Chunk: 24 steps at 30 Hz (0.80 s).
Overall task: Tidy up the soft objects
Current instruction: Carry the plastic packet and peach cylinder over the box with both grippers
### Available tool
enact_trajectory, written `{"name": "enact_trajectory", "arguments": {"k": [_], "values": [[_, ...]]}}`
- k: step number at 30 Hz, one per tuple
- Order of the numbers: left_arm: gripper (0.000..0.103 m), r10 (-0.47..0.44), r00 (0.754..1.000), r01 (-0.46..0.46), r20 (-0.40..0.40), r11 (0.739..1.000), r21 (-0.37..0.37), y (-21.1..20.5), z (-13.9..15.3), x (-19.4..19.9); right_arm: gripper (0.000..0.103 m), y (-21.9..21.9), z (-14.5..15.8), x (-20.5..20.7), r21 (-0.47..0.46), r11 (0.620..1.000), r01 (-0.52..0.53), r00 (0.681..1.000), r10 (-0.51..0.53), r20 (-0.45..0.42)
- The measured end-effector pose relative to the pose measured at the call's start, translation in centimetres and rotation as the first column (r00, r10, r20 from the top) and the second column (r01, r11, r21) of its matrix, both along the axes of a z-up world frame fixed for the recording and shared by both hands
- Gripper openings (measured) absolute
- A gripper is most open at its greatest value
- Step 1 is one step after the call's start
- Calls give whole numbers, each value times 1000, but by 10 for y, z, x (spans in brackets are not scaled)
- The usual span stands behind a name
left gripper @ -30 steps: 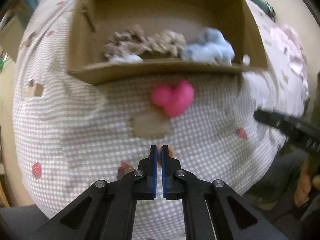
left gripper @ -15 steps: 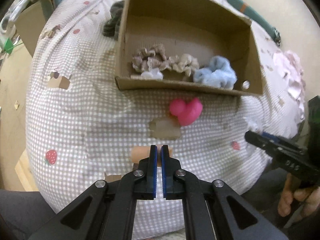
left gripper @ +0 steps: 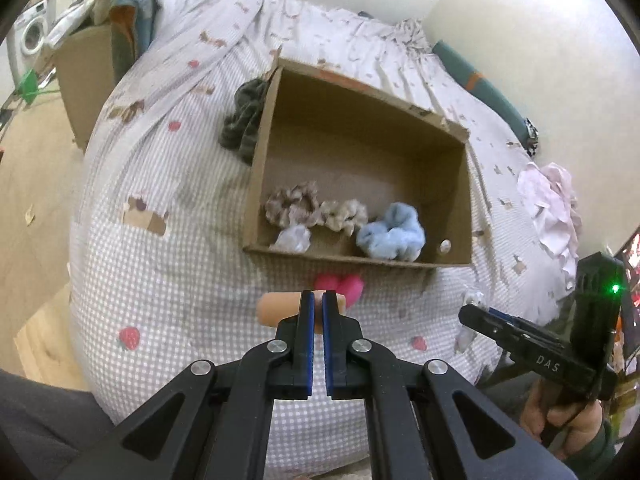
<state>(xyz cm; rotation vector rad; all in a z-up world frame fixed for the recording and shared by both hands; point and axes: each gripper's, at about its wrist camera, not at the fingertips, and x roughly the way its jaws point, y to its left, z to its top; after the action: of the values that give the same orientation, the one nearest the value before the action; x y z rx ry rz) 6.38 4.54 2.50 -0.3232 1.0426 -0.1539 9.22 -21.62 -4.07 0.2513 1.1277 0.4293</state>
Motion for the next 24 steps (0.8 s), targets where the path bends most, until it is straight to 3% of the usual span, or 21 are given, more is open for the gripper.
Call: {"name": "enact_trajectory", "arguments": {"k": [8,15,24], "values": [[4,-28,998,26,50,999,40,-14,28,28,41,6,31,17,13,1000,-24,998,23,57],[4,-66,996,60,61,994,96,-25,30,54,41,20,49,38,9,999,-49,993,48,108],[4,-117,990,103,73,980,171,-41,25,85,41,30,43,69,25,999,-38,992,35,125]]}}
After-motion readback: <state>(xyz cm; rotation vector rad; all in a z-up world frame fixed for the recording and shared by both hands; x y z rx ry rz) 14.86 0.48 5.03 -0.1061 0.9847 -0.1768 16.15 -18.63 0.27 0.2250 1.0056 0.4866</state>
